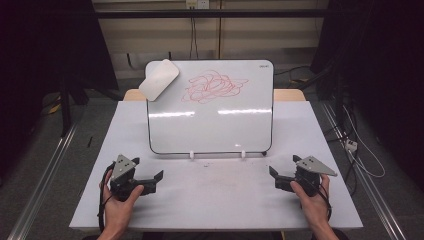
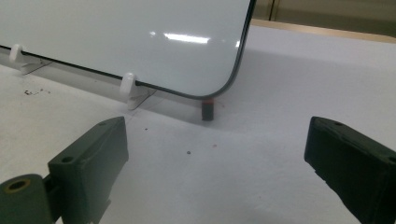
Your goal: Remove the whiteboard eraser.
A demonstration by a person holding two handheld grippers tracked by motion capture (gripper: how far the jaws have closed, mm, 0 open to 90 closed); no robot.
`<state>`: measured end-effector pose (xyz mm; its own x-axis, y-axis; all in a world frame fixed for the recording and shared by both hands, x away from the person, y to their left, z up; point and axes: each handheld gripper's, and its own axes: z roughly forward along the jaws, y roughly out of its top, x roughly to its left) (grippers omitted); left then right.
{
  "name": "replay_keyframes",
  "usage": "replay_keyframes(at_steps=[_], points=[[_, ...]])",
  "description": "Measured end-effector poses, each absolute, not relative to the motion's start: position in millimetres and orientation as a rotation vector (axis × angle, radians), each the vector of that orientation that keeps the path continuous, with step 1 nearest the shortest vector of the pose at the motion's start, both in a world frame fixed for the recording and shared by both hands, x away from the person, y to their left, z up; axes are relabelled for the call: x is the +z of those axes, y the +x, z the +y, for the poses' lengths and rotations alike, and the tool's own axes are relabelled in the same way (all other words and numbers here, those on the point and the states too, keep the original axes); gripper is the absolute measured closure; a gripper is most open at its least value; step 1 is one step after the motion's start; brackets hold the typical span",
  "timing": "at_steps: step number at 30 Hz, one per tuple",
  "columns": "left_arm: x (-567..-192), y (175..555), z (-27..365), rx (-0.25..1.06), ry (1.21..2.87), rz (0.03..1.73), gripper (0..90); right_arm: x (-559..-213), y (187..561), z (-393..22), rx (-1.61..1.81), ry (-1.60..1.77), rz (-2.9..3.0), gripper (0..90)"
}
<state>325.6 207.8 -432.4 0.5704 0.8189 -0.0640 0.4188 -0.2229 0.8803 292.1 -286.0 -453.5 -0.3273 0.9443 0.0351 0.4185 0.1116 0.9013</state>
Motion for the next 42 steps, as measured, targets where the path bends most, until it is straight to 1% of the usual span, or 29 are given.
replay_keyframes(at_steps=[6,11,17,20,21,25,28,35,39,41,42], points=[[-430.5,328.0,204.1,0.519,1.853,0.992,5.2,-453.9,292.9,-286.2,1.180,1.333,1.817,6.3],[-429.7,333.7,202.3,0.488,1.868,0.975,5.2,-453.9,292.8,-285.9,1.181,1.338,1.818,6.2],[-424.0,342.2,205.4,0.485,1.867,0.978,5.9,-453.5,293.8,-285.2,1.184,1.328,1.816,6.4],[-418.1,346.4,205.6,0.478,1.871,0.978,9.3,-453.7,293.4,-285.1,1.182,1.334,1.818,7.4],[-415.3,346.8,205.3,0.476,1.860,0.977,9.2,-454.1,293.3,-285.0,1.183,1.331,1.824,7.1],[-400.9,349.9,203.5,0.511,1.846,0.923,8.7,-454.4,294.0,-285.4,1.188,1.329,1.828,6.8],[-392.4,355.5,202.4,0.511,1.840,0.908,6.9,-454.3,293.6,-286.2,1.185,1.334,1.822,6.7],[-374.1,373.3,195.3,0.504,1.863,0.872,5.9,-454.7,294.4,-285.9,1.181,1.342,1.821,5.8],[-364.9,384.0,190.3,0.557,1.876,0.880,6.0,-454.8,294.2,-285.8,1.186,1.339,1.827,5.7],[-360.1,389.3,188.5,0.561,1.878,0.874,5.5,-454.7,293.8,-286.4,1.187,1.348,1.824,5.7],[-357.3,391.3,187.7,0.596,1.891,0.868,5.6,-454.9,293.8,-287.1,1.190,1.348,1.823,5.7]])
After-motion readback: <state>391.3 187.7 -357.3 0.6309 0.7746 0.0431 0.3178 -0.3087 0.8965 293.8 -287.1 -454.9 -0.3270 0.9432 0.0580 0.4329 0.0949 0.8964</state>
